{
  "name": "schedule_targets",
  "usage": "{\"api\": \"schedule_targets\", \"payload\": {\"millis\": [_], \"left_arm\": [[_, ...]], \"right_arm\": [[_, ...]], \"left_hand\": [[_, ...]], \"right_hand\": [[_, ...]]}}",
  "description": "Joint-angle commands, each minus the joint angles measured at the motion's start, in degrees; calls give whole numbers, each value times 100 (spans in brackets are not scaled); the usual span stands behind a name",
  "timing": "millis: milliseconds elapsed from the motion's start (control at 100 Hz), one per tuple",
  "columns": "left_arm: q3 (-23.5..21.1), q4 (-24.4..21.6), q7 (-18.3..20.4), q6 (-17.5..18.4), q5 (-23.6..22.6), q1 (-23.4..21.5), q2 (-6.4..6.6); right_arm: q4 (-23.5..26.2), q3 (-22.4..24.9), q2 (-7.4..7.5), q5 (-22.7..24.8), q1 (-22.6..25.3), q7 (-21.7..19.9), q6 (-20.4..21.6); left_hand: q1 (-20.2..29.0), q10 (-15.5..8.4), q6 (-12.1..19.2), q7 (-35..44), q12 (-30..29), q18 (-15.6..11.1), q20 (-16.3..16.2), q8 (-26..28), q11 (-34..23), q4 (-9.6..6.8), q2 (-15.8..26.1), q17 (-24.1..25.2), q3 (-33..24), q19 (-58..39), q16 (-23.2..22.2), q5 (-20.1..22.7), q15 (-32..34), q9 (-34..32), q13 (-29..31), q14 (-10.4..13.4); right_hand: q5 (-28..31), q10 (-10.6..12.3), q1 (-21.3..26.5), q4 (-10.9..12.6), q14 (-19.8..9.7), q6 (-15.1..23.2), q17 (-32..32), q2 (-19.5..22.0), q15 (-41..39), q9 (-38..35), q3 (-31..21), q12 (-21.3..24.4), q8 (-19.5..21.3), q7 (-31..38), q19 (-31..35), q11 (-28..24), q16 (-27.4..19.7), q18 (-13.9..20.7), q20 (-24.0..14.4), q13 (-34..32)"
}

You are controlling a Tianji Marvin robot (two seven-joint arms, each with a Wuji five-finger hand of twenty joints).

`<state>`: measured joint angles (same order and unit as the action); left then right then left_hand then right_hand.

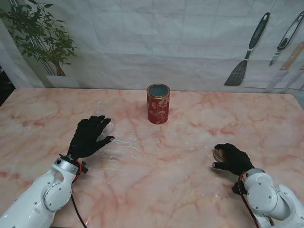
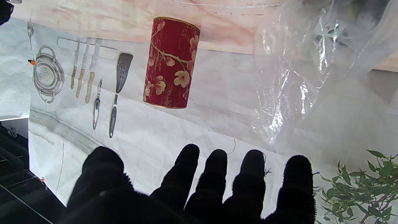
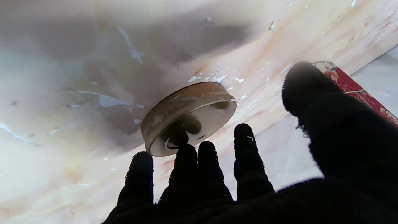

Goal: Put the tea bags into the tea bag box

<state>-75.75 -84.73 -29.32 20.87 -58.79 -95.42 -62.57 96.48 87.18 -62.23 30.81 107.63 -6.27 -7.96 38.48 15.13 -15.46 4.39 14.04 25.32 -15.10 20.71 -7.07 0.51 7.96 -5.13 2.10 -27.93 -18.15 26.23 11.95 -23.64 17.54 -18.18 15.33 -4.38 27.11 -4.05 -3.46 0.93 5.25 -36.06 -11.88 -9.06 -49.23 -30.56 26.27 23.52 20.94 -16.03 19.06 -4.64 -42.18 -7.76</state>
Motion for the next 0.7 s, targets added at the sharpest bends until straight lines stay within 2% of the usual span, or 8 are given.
{"api": "schedule_targets", "payload": {"millis": [0, 490, 690], "left_arm": [[-18, -66, 104, -4, 5, -14, -9], [-33, -73, 191, 17, 37, -1, -6], [-39, -71, 193, 31, 22, 3, -2]], "right_arm": [[-36, -26, -35, 71, -22, -52, 31], [-309, -99, -126, 22, -273, 420, 88], [-550, -201, -128, 0, -428, 443, 34]], "left_hand": [[116, -95, -7, 22, -75, -123, 13, -7, -29, 167, 93, 2, 30, -3, -26, -178, -110, 8, 44, 130], [142, -86, -2, 24, -72, -136, -11, 0, -34, 170, 94, -12, 29, -52, -40, -166, -97, 7, 73, 126], [163, -104, 14, 28, -70, -151, -25, 5, -42, 173, 83, -24, 31, -81, -43, -165, -93, 1, 83, 129]], "right_hand": [[-16, 31, -228, -56, 171, 35, 85, 14, -114, 77, -103, -13, 62, 45, 80, 37, 55, 116, -95, -29], [116, 52, -271, -65, 165, 0, 74, 55, -190, 32, -145, -16, 48, 143, 133, -102, 72, 162, -80, -64], [125, 57, -271, -63, 149, -19, 71, 73, -211, 53, -167, 35, 38, 187, 159, -83, 69, 182, -61, -28]]}}
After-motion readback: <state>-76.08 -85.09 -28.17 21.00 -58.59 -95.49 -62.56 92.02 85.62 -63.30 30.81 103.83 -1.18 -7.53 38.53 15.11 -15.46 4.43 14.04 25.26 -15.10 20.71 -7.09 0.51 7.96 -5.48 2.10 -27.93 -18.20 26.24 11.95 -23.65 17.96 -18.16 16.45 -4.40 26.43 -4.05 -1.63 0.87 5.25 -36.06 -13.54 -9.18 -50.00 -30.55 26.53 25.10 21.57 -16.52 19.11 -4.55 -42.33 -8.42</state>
